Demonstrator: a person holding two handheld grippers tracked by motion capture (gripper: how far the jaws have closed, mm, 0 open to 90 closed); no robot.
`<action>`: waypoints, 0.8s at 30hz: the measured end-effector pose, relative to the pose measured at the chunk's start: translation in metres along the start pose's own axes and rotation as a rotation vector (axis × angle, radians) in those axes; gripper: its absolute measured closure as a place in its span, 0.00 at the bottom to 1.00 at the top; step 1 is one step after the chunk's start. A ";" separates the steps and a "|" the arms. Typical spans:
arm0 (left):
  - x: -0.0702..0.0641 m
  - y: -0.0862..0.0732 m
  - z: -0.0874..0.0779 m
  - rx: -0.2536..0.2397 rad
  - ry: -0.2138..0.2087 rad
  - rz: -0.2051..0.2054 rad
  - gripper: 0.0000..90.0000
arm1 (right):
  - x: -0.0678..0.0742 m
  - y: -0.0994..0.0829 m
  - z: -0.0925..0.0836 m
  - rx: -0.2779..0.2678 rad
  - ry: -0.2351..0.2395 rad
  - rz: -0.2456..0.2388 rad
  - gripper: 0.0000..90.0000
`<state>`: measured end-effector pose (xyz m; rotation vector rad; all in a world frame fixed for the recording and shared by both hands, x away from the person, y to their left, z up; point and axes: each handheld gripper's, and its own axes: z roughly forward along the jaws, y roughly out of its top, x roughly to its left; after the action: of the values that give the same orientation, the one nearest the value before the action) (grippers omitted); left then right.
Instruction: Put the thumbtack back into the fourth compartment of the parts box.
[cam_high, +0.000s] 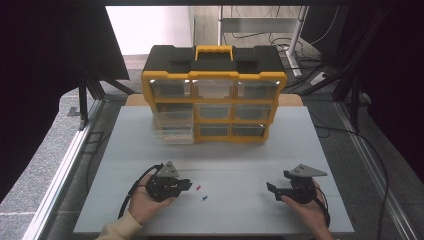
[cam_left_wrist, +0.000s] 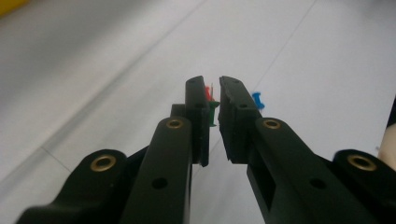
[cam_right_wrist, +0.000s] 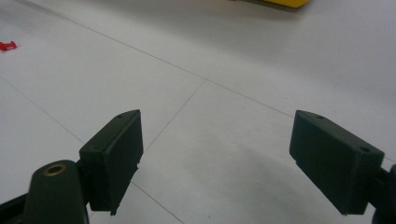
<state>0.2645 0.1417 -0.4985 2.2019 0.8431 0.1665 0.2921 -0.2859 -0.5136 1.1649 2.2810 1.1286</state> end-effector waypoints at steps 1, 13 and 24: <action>0.001 0.000 -0.002 -0.009 0.000 -0.005 0.91 | 0.000 0.000 0.000 0.000 0.000 0.000 0.20; 0.007 0.003 -0.018 -0.095 0.004 -0.031 0.91 | -0.001 0.000 0.000 -0.002 -0.003 0.001 0.20; 0.011 0.010 -0.028 -0.144 0.013 -0.041 0.90 | -0.001 0.001 0.001 -0.003 -0.002 0.003 0.20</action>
<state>0.2678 0.1611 -0.4732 2.0500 0.8559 0.2147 0.2934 -0.2857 -0.5139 1.1676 2.2763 1.1316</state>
